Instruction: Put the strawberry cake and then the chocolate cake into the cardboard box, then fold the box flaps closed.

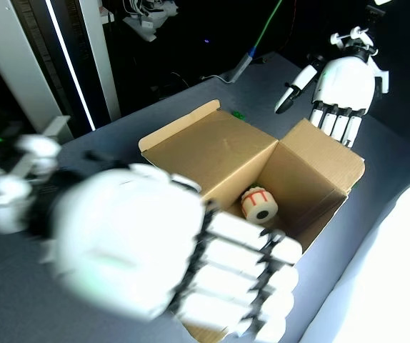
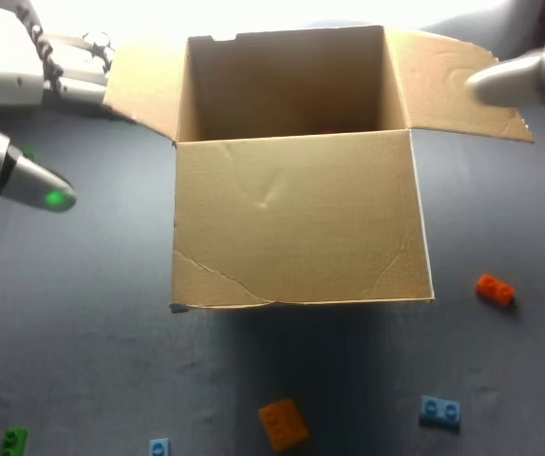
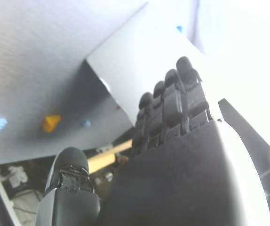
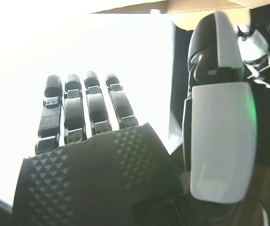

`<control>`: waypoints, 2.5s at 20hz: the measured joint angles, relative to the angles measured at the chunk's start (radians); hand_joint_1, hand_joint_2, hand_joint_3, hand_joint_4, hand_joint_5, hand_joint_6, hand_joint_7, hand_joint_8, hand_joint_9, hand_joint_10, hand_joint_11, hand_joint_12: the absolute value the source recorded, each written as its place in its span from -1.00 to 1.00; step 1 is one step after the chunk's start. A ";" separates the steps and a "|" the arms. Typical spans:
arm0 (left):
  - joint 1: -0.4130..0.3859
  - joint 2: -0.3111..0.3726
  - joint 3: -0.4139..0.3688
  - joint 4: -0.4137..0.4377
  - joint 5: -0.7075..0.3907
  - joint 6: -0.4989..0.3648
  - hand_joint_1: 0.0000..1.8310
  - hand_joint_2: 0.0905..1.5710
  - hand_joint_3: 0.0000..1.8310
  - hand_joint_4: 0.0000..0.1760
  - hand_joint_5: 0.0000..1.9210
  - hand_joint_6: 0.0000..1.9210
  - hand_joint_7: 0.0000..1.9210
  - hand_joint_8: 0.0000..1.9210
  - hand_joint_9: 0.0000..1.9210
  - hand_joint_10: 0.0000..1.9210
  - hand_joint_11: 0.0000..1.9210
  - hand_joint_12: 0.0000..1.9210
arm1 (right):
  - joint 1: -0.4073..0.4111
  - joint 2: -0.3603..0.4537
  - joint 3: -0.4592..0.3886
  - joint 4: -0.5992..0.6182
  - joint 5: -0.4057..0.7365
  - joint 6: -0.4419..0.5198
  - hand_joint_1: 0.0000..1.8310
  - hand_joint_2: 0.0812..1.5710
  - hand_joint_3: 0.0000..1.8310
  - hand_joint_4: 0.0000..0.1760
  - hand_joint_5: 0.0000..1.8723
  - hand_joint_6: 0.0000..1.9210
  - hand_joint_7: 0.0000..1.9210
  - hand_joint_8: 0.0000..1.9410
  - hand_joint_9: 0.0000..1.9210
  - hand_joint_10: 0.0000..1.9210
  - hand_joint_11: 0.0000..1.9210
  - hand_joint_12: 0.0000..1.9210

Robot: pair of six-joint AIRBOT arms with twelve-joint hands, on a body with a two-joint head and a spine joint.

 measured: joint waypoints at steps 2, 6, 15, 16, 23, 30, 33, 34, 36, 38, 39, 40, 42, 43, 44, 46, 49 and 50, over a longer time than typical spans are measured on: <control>-0.047 0.000 0.000 0.019 -0.003 -0.009 -1.00 0.49 -1.00 -0.90 -0.90 -1.00 -0.90 -1.00 -0.88 -1.00 -1.00 -0.45 | -0.074 0.060 -0.027 0.001 0.037 0.007 -0.99 0.41 -0.97 -1.00 -0.98 -0.99 -0.93 -1.00 -0.93 -1.00 -1.00 -0.86; -0.089 0.000 -0.013 0.043 -0.005 -0.020 -1.00 0.48 -1.00 -0.88 -0.88 -1.00 -0.89 -1.00 -0.87 -1.00 -1.00 -0.43 | -0.179 0.068 -0.034 -0.001 0.061 0.007 -1.00 0.46 -0.98 -1.00 -0.96 -0.99 -0.92 -1.00 -0.93 -1.00 -1.00 -0.90; -0.121 -0.005 -0.125 0.094 0.015 -0.018 -1.00 0.49 -1.00 -0.90 -0.88 -1.00 -0.88 -1.00 -0.87 -1.00 -1.00 -0.47 | -0.461 0.036 -0.031 0.039 0.223 -0.075 -1.00 0.49 -1.00 -1.00 -0.95 -1.00 -0.91 -1.00 -0.93 -1.00 -1.00 -0.86; -0.122 -0.006 -0.129 0.102 0.019 -0.016 -1.00 0.49 -1.00 -0.89 -0.89 -1.00 -0.88 -1.00 -0.87 -1.00 -1.00 -0.48 | -0.481 0.030 -0.031 0.041 0.227 -0.076 -1.00 0.49 -1.00 -1.00 -0.98 -1.00 -0.93 -1.00 -0.94 -1.00 -1.00 -0.91; -0.110 -0.042 -0.164 0.148 0.063 0.002 -1.00 0.49 -1.00 -0.89 -0.88 -1.00 -0.88 -1.00 -0.87 -1.00 -1.00 -0.44 | -0.504 -0.089 0.026 0.045 0.236 -0.079 -1.00 0.50 -1.00 -1.00 -0.94 -1.00 -0.89 -1.00 -0.92 -1.00 -1.00 -0.80; -0.069 -0.055 -0.190 0.187 0.105 0.011 -1.00 0.48 -1.00 -0.84 -0.90 -1.00 -0.89 -1.00 -0.88 -1.00 -1.00 -0.47 | -0.444 -0.129 0.062 0.049 0.222 -0.079 -1.00 0.50 -1.00 -1.00 -0.98 -1.00 -0.91 -1.00 -0.93 -1.00 -1.00 -0.90; -0.054 -0.056 -0.189 0.177 0.116 0.013 -1.00 0.49 -1.00 -0.84 -0.91 -1.00 -0.90 -1.00 -0.88 -1.00 -1.00 -0.44 | -0.369 -0.094 0.034 0.037 0.201 -0.081 -1.00 0.52 -1.00 -1.00 -0.97 -1.00 -0.90 -1.00 -0.94 -1.00 -1.00 -0.90; -0.052 -0.056 -0.190 0.176 0.118 0.013 -1.00 0.49 -1.00 -0.87 -0.90 -0.99 -0.89 -0.99 -0.87 -1.00 -1.00 -0.43 | -0.338 -0.067 0.014 0.024 0.203 -0.082 -1.00 0.51 -1.00 -1.00 -0.97 -1.00 -0.89 -1.00 -0.92 -1.00 -1.00 -0.87; -0.051 -0.056 -0.193 0.177 0.121 0.015 -1.00 0.49 -1.00 -0.86 -0.90 -0.99 -0.89 -0.99 -0.87 -0.99 -1.00 -0.43 | -0.282 -0.020 -0.031 0.000 0.212 -0.082 -1.00 0.51 -1.00 -1.00 -0.95 -0.99 -0.87 -1.00 -0.89 -0.99 -1.00 -0.78; -0.051 -0.056 -0.193 0.178 0.123 0.015 -1.00 0.49 -1.00 -0.86 -0.90 -1.00 -0.88 -0.99 -0.87 -1.00 -1.00 -0.45 | -0.248 -0.003 -0.052 -0.014 0.211 -0.082 -1.00 0.50 -1.00 -1.00 -0.94 -0.99 -0.87 -1.00 -0.89 -0.99 -1.00 -0.78; -0.051 -0.056 -0.193 0.177 0.124 0.016 -1.00 0.49 -1.00 -0.90 -0.89 -0.99 -0.89 -1.00 -0.87 -1.00 -1.00 -0.46 | -0.215 0.005 -0.071 -0.021 0.198 -0.082 -1.00 0.51 -1.00 -1.00 -0.94 -1.00 -0.86 -1.00 -0.89 -1.00 -1.00 -0.81; -0.053 -0.056 -0.193 0.177 0.124 0.016 -1.00 0.49 -1.00 -0.91 -0.89 -0.99 -0.90 -1.00 -0.87 -1.00 -1.00 -0.46 | -0.193 0.005 -0.078 -0.023 0.187 -0.082 -1.00 0.51 -1.00 -1.00 -0.94 -1.00 -0.86 -1.00 -0.89 -1.00 -1.00 -0.83; -0.061 -0.056 -0.186 0.178 0.114 0.015 -1.00 0.49 -1.00 -0.91 -0.87 -0.99 -0.89 -1.00 -0.87 -1.00 -1.00 -0.46 | -0.147 -0.005 -0.089 -0.023 0.166 -0.082 -1.00 0.51 -1.00 -1.00 -0.94 -1.00 -0.87 -1.00 -0.89 -1.00 -1.00 -0.79; -0.068 -0.056 -0.180 0.180 0.111 0.016 -1.00 0.49 -1.00 -0.92 -0.86 -0.99 -0.88 -0.99 -0.87 -1.00 -1.00 -0.45 | -0.131 -0.014 -0.090 -0.022 0.154 -0.082 -1.00 0.51 -1.00 -1.00 -0.95 -1.00 -0.88 -1.00 -0.90 -1.00 -1.00 -0.83; -0.080 -0.056 -0.168 0.180 0.106 0.015 -1.00 0.49 -1.00 -0.88 -0.87 -0.99 -0.88 -0.99 -0.87 -1.00 -1.00 -0.45 | -0.116 -0.027 -0.092 -0.023 0.129 -0.082 -1.00 0.51 -1.00 -1.00 -0.96 -1.00 -0.89 -1.00 -0.92 -1.00 -1.00 -0.88; -0.108 -0.056 -0.142 0.175 0.100 0.015 -1.00 0.49 -1.00 -0.87 -0.88 -1.00 -0.89 -1.00 -0.88 -1.00 -1.00 -0.49 | -0.102 -0.055 -0.093 -0.023 0.094 -0.081 -1.00 0.52 -1.00 -1.00 -0.96 -1.00 -0.88 -1.00 -0.91 -0.99 -1.00 -0.88; -0.143 -0.056 -0.098 0.169 0.106 0.016 -1.00 0.49 -1.00 -0.84 -0.88 -1.00 -0.90 -1.00 -0.89 -0.99 -1.00 -0.50 | -0.099 -0.091 -0.092 -0.023 0.083 -0.083 -1.00 0.52 -1.00 -1.00 -0.95 -1.00 -0.88 -1.00 -0.89 -0.99 -1.00 -0.76; -0.151 -0.056 -0.089 0.168 0.106 0.015 -1.00 0.49 -1.00 -0.84 -0.88 -0.99 -0.90 -0.99 -0.88 -0.99 -1.00 -0.50 | -0.099 -0.100 -0.089 -0.023 0.080 -0.084 -1.00 0.52 -1.00 -1.00 -0.96 -1.00 -0.88 -1.00 -0.90 -1.00 -1.00 -0.79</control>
